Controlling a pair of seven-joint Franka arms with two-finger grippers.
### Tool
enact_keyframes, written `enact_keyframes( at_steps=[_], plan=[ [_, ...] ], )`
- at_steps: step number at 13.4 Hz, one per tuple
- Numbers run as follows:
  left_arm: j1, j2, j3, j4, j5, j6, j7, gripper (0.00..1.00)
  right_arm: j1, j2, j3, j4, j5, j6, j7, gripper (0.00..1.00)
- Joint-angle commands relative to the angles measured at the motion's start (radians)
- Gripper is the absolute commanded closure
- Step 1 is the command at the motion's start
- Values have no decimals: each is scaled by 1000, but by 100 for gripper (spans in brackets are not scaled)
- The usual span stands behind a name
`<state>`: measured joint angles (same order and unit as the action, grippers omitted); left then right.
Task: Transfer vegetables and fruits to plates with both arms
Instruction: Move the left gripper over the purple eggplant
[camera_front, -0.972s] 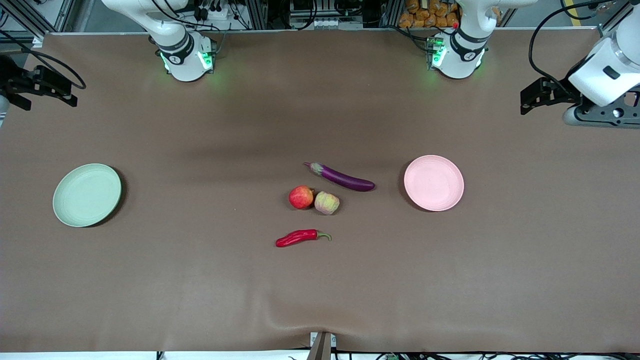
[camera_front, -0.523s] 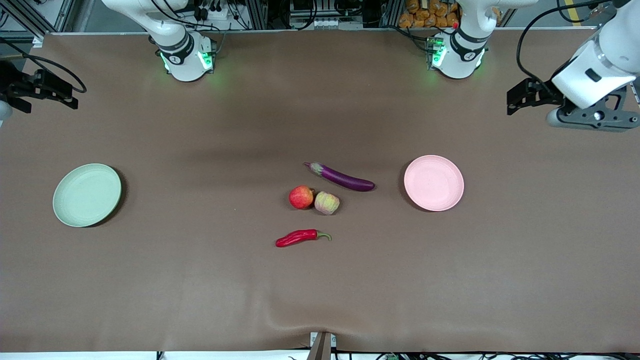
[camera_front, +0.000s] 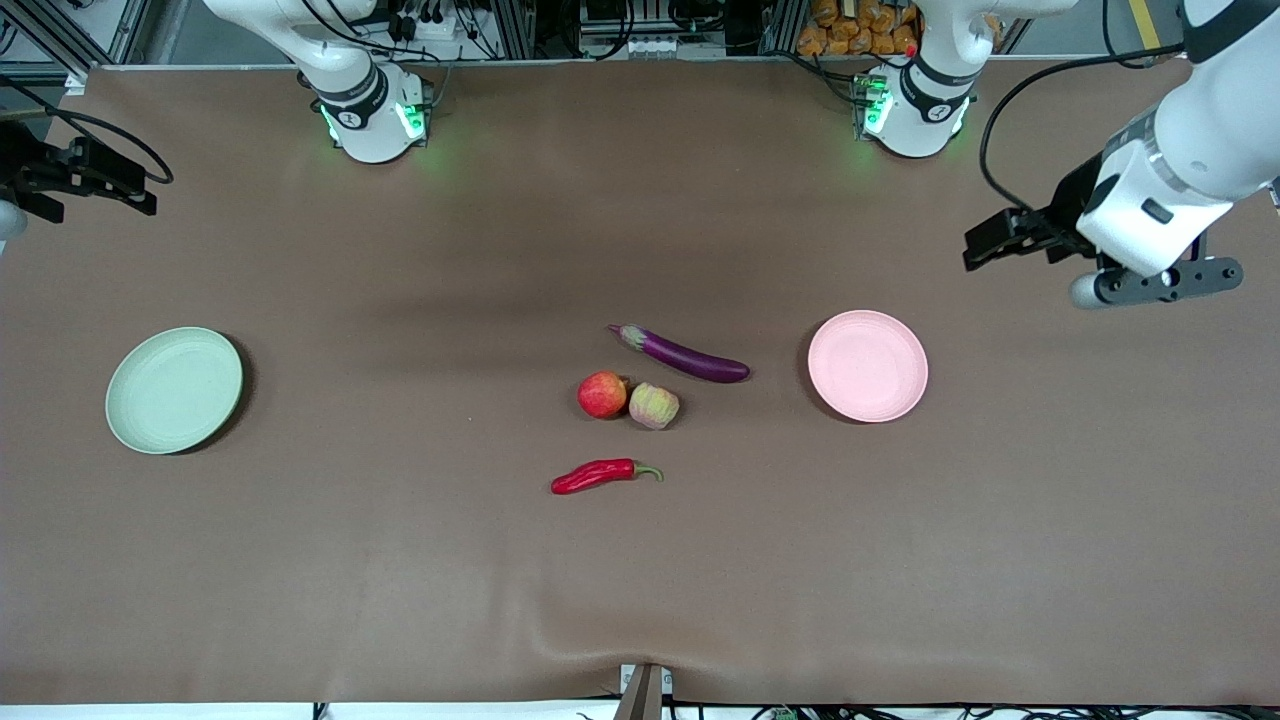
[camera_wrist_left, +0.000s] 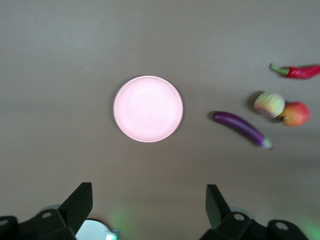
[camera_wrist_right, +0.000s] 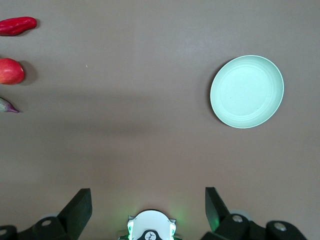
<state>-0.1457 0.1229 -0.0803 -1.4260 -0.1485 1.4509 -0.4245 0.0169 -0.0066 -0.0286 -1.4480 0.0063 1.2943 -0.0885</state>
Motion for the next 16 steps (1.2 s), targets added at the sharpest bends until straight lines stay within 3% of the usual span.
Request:
enact_keyframes(
  at_steps=[1,4,7,10,12,16],
  plan=[
    [2,63,-1,49,-63,8,-75,0,-14,11,10,26,7,-18,1,0],
    [-35,115,-1,49,-131,52,-198,0,-5,11,13,26,15,-13,0,0],
    [-122,158,0,49,-129,115,-389,0,-14,10,10,26,43,-23,0,0],
    [-234,178,2,30,-73,164,-460,0,-21,10,10,21,43,-32,0,0],
    [-267,176,-1,-31,-39,238,-540,0,-28,11,10,18,43,-36,-2,0],
    [-319,133,-3,-255,-32,448,-579,0,-28,11,12,14,43,-52,-1,0]
  ],
)
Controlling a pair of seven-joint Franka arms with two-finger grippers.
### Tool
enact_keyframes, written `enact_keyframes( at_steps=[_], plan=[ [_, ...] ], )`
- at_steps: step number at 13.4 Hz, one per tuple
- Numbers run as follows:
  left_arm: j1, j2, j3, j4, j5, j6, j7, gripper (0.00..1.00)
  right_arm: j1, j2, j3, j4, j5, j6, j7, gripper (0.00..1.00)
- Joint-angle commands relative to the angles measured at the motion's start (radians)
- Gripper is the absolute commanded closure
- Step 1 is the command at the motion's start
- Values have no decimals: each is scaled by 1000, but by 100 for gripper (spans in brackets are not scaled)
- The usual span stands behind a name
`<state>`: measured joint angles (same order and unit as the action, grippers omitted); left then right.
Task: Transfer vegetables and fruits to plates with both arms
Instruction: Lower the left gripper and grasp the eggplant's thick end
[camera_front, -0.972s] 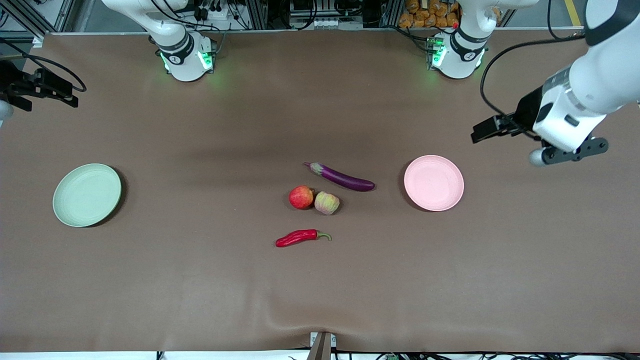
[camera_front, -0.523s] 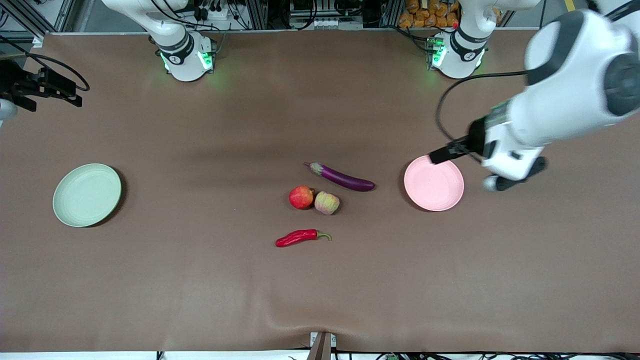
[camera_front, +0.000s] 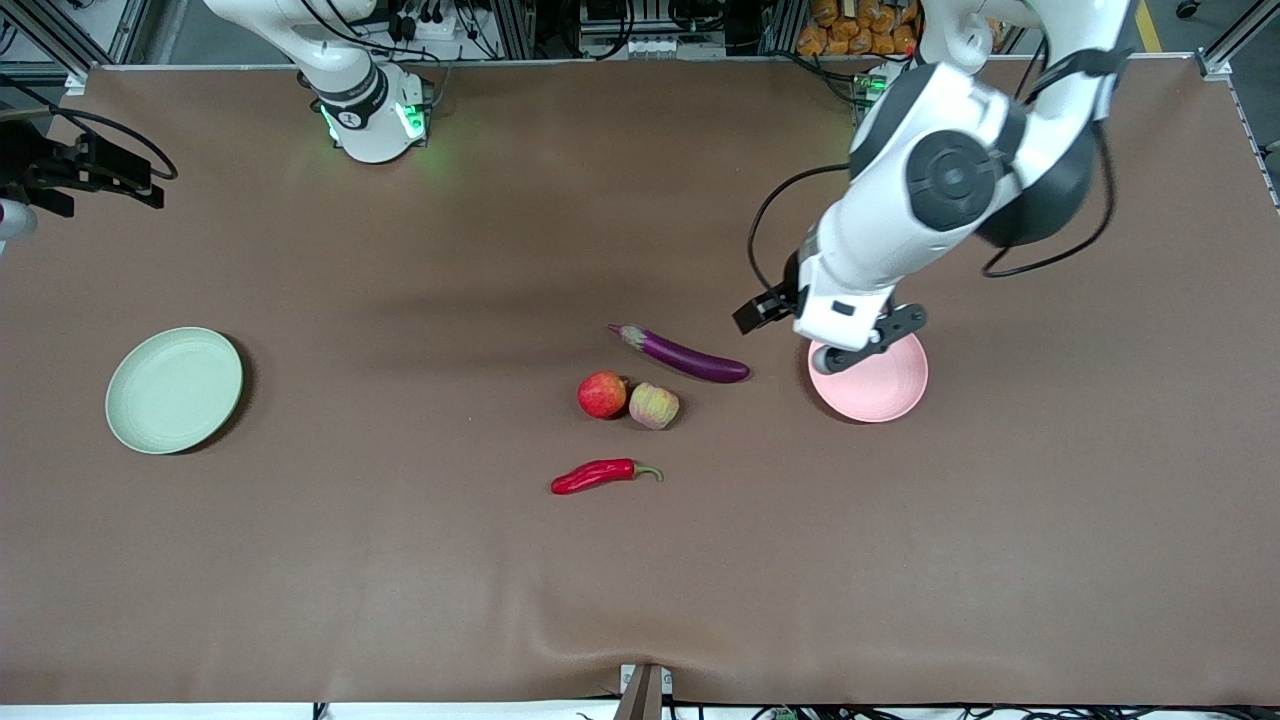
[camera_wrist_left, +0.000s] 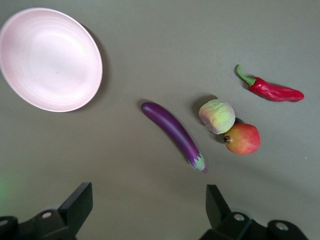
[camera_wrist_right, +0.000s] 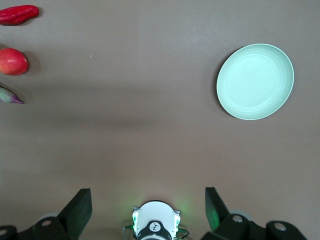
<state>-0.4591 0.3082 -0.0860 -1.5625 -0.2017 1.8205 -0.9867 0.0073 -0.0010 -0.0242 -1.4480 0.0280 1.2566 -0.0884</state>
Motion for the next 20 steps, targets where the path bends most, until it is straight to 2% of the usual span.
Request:
enact_keyframes(
  at_steps=[1,4,6,8,11,20],
  plan=[
    [-19,-51,-1,-154,21,109,-42,0,-18,6,7,14,21,-14,-1,0],
    [-62,-35,-3,-243,21,227,-186,0,-18,6,7,14,21,-9,-2,0],
    [-85,6,-3,-267,21,301,-301,0,-20,6,6,12,21,-16,-2,0],
    [-116,61,-1,-274,39,365,-430,0,-39,6,6,12,21,-17,-2,0],
    [-147,144,-3,-274,149,442,-617,0,-41,7,6,12,21,-20,-1,0],
    [-162,302,2,-274,300,583,-888,0,-46,42,9,15,9,-31,-5,0]
  ],
)
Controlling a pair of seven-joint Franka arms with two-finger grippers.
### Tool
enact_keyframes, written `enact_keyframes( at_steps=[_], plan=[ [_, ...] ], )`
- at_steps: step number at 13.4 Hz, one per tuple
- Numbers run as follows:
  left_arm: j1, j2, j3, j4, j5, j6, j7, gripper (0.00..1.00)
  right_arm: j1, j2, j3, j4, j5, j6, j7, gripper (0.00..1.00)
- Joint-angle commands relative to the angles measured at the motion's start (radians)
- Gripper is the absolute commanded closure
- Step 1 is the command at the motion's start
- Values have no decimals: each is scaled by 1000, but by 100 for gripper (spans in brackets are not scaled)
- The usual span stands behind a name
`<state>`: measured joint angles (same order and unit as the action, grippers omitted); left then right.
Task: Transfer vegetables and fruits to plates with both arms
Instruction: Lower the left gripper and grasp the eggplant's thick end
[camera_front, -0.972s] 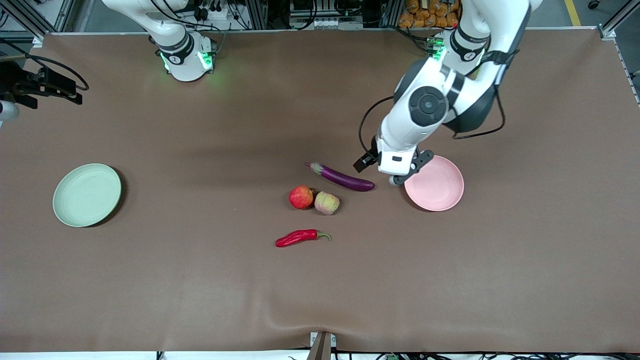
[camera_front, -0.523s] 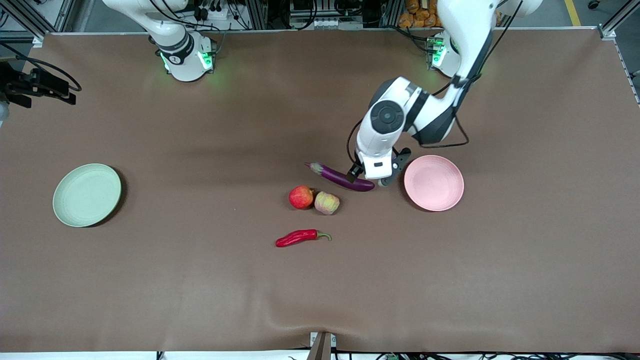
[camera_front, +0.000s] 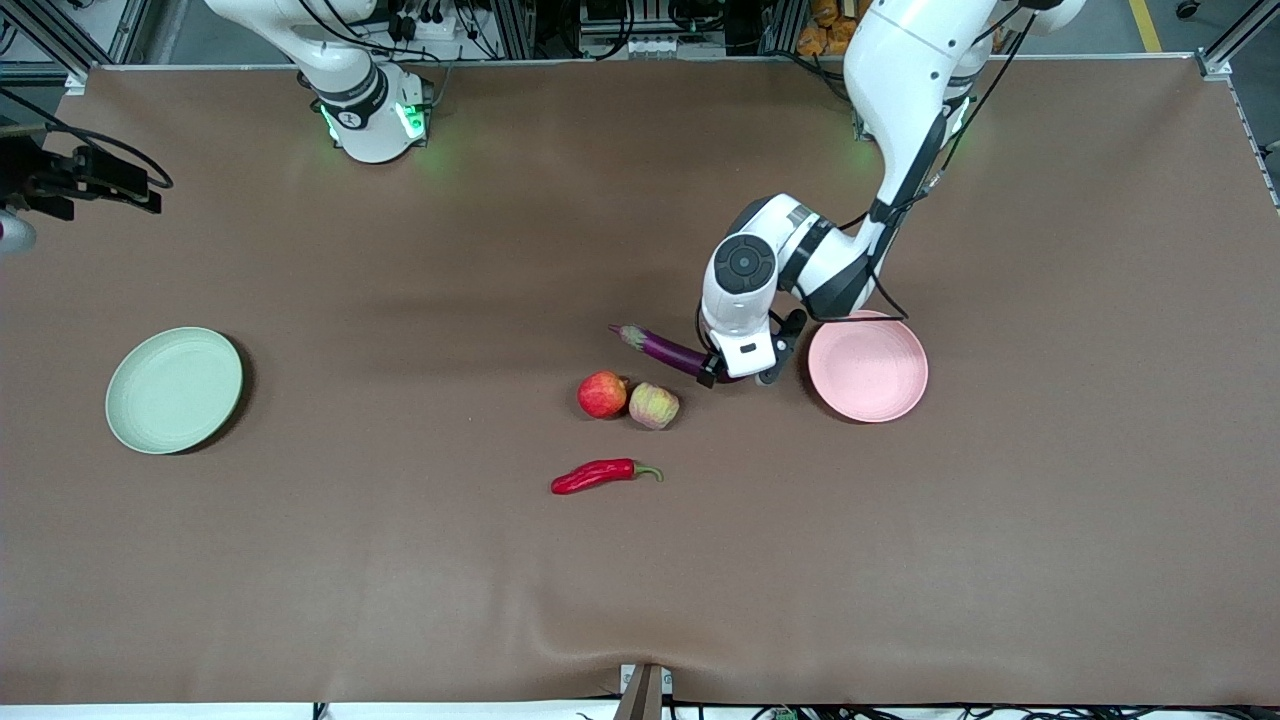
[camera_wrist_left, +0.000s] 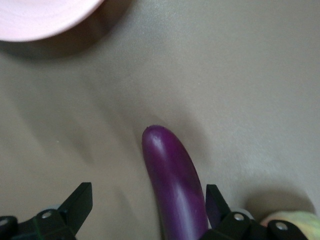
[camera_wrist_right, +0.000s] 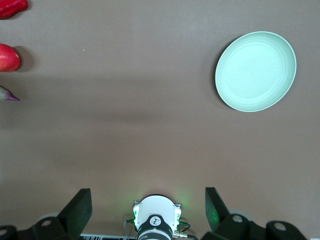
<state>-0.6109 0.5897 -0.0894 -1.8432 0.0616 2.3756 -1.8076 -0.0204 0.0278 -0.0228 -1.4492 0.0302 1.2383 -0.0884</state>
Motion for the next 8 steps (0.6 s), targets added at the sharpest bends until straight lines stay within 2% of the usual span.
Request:
enact_keyframes(
  at_steps=[1,3,5,6,7,8],
  plan=[
    [-12,33,5,10,67,34,-90,0,-19,14,7,16,7,-13,-5,0],
    [-16,51,2,12,119,39,-139,0,-18,14,7,18,7,-13,-5,0],
    [-15,53,2,10,123,47,-142,0,-6,14,7,18,7,-13,3,0],
    [-12,53,0,10,123,47,-144,55,-9,14,7,18,7,-13,-2,0],
    [-10,52,-1,10,121,45,-145,96,-7,14,7,16,7,-13,-1,0],
    [-12,47,-1,10,118,39,-169,100,-7,14,7,15,7,-14,3,0]
  ],
)
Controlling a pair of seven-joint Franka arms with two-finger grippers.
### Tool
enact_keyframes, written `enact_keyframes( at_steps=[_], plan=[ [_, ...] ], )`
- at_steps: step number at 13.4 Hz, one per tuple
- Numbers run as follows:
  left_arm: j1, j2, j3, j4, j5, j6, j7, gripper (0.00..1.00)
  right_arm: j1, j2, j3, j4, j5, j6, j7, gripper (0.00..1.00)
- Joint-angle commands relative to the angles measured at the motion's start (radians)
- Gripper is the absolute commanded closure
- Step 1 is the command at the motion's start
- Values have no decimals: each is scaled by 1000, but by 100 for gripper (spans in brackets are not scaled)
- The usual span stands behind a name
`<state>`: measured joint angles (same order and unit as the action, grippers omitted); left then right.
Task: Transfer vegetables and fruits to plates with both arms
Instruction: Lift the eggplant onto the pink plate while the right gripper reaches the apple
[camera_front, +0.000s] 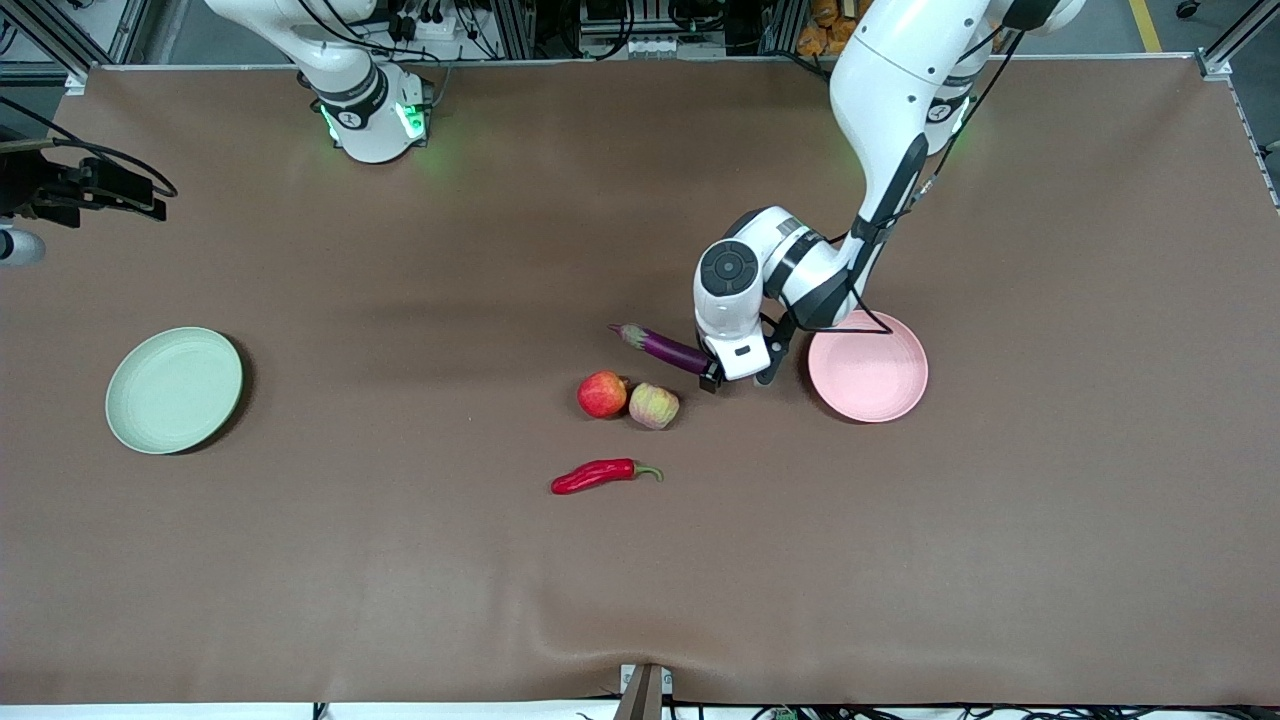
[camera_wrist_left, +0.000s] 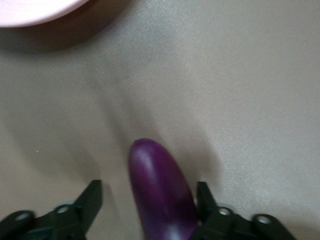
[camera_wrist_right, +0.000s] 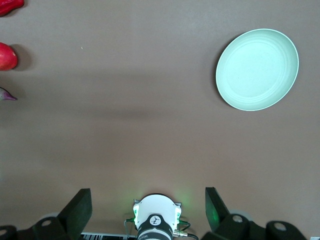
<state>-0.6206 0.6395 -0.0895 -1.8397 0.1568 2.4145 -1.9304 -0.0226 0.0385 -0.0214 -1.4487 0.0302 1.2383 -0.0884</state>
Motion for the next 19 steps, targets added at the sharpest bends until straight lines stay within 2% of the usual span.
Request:
enact_keyframes(
  at_steps=[1,4,6,9,14,16,19],
  plan=[
    [4,-9,-1,7,24,-3,-71,100,-5,3,6,14,7,-14,-1,0],
    [12,-67,-3,2,27,-79,18,100,-3,11,6,17,7,-11,-2,0],
    [24,-124,-4,7,14,-202,222,100,-7,52,6,22,8,-11,-4,0],
    [102,-230,-7,16,-55,-355,570,100,-10,104,6,17,4,-14,-2,0],
    [263,-357,-4,31,-74,-535,1110,100,-2,139,6,13,-4,-23,6,0],
    [308,-366,-3,22,-60,-545,1258,100,27,197,8,10,10,1,48,0],
    [329,-340,-4,16,4,-442,1369,100,84,271,9,2,74,78,331,0]
  ],
)
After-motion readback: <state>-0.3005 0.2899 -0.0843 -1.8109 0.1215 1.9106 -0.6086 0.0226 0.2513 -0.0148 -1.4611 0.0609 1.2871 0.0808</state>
